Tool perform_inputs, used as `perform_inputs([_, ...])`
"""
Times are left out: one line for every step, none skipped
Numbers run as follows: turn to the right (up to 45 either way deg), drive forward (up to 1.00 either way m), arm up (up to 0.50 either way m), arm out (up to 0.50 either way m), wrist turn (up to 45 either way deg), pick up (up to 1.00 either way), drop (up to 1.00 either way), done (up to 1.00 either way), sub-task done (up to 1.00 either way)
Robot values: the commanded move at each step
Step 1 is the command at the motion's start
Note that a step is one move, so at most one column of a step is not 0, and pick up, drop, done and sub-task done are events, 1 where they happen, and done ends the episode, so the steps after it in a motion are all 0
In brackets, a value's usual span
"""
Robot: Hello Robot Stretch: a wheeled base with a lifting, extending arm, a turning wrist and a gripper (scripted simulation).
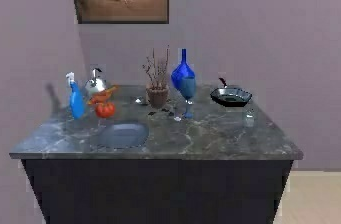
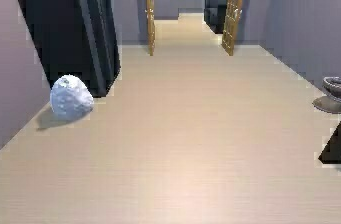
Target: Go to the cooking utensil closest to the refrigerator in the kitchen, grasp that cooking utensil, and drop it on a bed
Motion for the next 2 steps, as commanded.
perform_inputs([45.0, 0.0, 0.0, 0.0, 0.0, 0.0, 0.0, 0.0, 0.0])
perform_inputs([21.0, 0.0, 0.0, 0.0, 0.0, 0.0, 0.0, 0.0, 0.0])
